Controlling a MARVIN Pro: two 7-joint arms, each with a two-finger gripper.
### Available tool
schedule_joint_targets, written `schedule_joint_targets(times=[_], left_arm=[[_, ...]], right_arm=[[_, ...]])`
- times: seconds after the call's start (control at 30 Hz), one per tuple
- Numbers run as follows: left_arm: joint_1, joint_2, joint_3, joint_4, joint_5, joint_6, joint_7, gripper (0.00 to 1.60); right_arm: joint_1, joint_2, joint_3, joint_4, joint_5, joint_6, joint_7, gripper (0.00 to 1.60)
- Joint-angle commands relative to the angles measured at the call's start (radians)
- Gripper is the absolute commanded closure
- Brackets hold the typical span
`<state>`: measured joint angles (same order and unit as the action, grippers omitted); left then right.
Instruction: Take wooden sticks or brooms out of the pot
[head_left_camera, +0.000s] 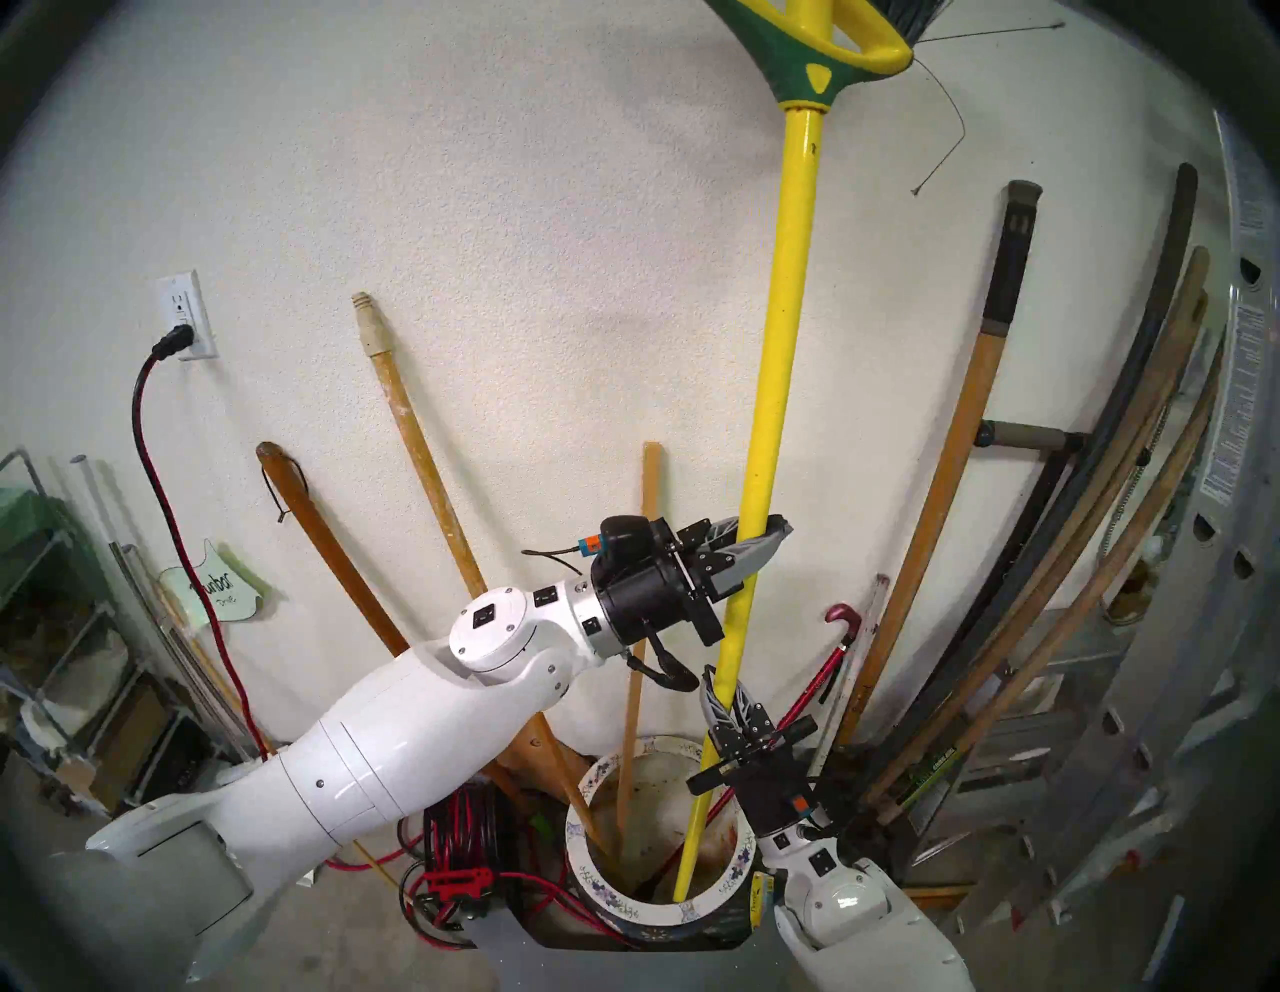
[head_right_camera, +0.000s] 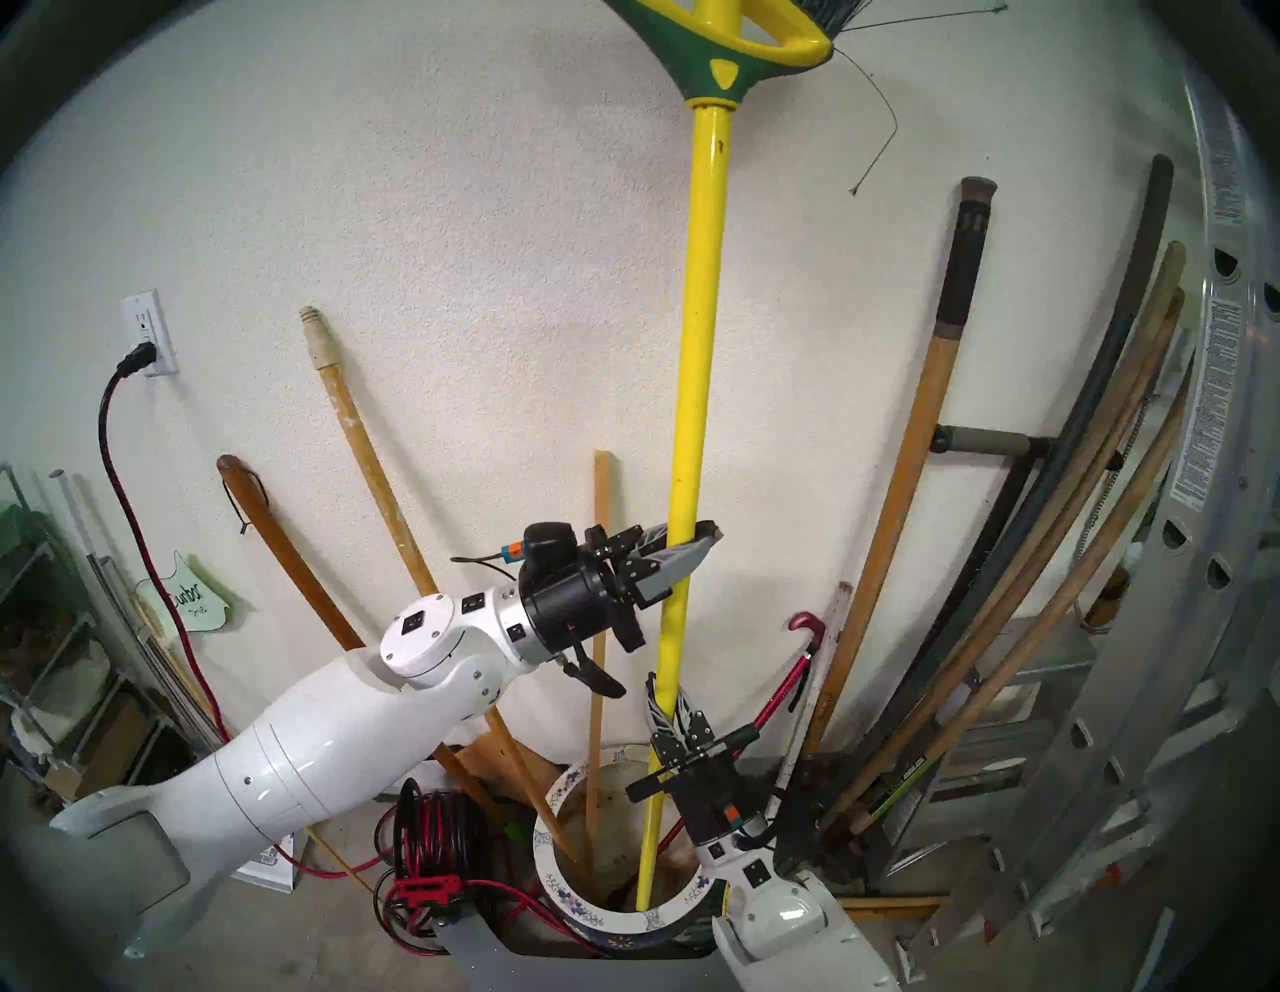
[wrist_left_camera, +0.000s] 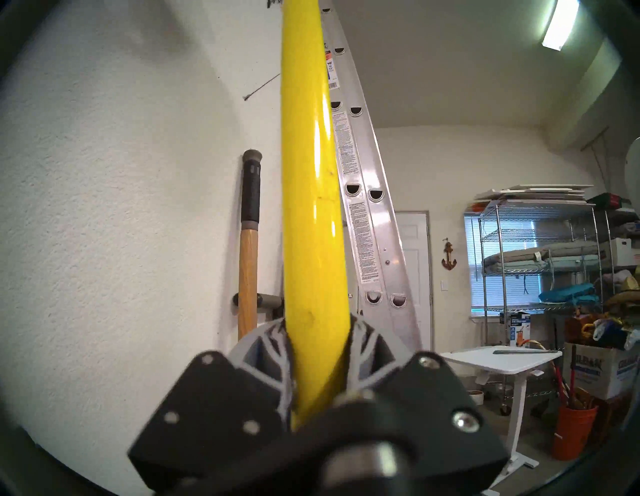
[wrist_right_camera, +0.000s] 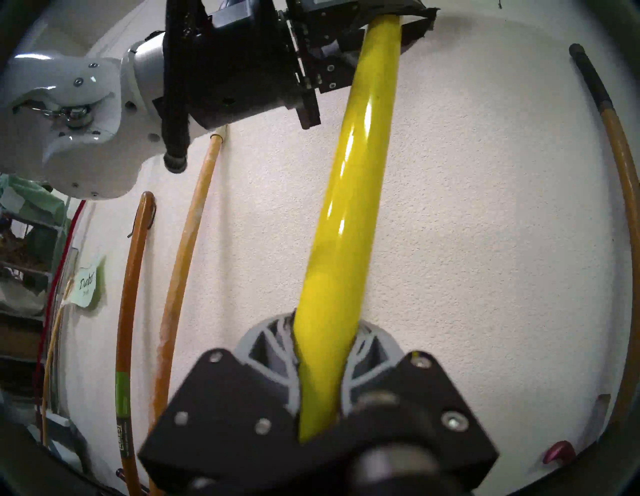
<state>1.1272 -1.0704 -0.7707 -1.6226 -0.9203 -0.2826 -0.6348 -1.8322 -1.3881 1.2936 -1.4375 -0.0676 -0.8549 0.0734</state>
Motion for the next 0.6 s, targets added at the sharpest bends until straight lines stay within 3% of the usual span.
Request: schedule_joint_targets(times=[0.0,0.57], left_arm=[[-0.06,-0.031,-0.036,0.003,-0.005,0.008,0.034,1.6],[-0.131,-0.061,-0.059,-0.008,0.007,0.053,0.053,1.6]], right_arm=[[0.0,0.038,0.005,-0.113,0.027,0.023,0.025,1.6],[0.016,0.125,0.077,-0.281,0.134,0.218,0.105,1.6]])
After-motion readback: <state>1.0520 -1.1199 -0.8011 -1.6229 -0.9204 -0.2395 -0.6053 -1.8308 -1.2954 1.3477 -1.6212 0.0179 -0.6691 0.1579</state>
